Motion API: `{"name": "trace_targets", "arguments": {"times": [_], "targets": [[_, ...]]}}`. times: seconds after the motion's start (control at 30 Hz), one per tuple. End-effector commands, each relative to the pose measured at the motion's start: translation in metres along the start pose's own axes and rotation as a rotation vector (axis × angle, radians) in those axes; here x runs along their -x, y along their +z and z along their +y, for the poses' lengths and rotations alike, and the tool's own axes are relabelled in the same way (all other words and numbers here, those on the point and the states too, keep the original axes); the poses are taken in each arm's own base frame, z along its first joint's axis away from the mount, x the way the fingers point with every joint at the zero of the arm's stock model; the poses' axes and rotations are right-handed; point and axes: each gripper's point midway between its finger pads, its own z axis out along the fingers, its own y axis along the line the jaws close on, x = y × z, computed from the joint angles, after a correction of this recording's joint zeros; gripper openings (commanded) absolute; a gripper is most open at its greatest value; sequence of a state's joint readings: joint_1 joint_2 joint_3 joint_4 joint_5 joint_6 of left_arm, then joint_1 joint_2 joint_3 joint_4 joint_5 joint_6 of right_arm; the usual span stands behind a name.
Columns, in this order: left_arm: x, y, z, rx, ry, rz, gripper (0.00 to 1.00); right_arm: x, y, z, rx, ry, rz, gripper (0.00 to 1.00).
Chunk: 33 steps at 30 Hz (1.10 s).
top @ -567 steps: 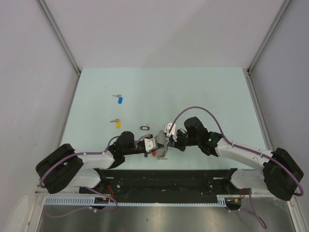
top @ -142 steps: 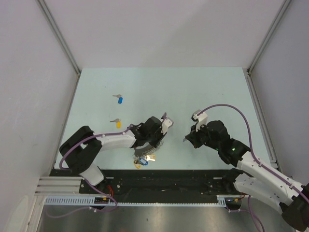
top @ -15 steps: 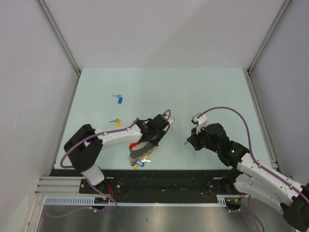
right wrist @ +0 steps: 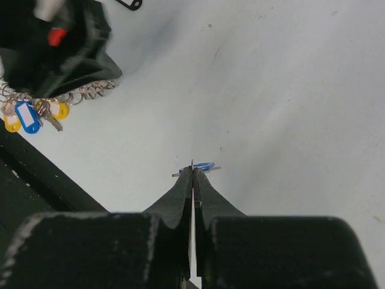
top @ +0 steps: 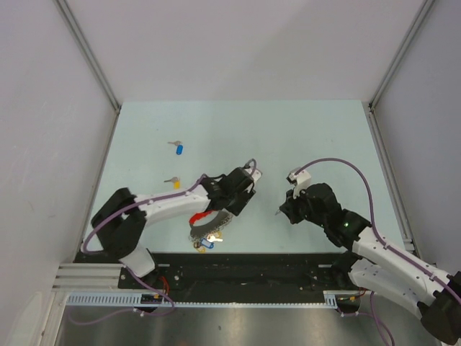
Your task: Put the keys on the keyring
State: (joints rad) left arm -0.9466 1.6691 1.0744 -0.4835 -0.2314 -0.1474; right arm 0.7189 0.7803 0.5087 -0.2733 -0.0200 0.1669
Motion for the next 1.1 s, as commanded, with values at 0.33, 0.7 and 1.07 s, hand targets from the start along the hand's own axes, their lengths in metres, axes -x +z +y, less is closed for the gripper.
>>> {"name": "trace_targets", "arguments": {"times": [0.33,0.7,1.07], "targets": [[0.040,-0.142,0.045,-0.063,-0.297,-0.642,1.00,-0.002,0.034,-0.055,-0.132,0.226,0.063,0.00],[0.010,-0.218,0.084,0.031,-0.263,-0.723,1.00,-0.014,0.086,-0.110,-0.246,0.352,0.177,0.04],[-0.012,-0.225,0.113,0.177,-0.236,-0.800,1.00,0.023,0.077,-0.117,-0.289,0.271,0.082,0.32]]}}
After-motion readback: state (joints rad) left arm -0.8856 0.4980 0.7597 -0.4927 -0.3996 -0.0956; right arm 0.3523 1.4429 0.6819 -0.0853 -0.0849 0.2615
